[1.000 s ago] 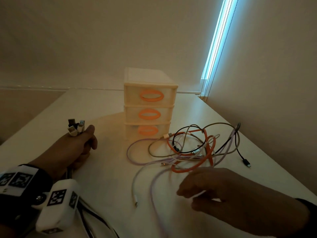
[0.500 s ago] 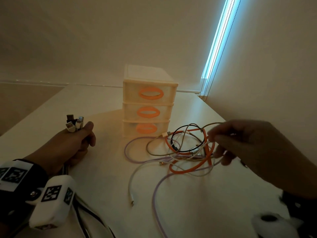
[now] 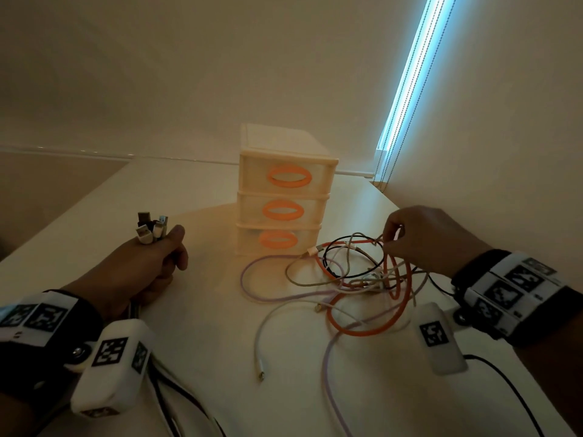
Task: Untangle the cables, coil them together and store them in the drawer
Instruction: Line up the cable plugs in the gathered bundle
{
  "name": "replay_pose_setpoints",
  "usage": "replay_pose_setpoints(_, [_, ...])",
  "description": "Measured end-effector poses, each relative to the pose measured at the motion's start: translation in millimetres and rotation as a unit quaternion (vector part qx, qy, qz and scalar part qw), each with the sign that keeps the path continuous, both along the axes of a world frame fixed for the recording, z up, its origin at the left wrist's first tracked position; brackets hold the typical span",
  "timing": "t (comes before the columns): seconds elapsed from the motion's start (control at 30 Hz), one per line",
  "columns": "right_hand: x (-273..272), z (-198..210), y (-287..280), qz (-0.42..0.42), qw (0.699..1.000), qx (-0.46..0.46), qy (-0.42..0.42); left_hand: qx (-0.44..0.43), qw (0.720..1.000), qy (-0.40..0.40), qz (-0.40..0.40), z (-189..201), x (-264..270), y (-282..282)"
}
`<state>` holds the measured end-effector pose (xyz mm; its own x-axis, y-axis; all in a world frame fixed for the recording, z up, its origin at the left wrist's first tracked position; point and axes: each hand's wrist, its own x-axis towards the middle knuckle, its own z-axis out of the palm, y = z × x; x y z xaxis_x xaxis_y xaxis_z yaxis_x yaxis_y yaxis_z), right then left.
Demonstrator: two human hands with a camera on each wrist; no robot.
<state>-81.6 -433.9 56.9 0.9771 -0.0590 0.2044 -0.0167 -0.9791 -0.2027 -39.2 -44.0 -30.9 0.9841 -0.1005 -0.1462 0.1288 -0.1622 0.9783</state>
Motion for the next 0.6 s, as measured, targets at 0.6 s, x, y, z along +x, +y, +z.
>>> replay_pose_setpoints(0.6, [-45.9,-10.6,19.6,0.133,0.973,-0.092,-0.165,0.015,1.000,-0.004,-0.001,2.7,-2.8,-2.8])
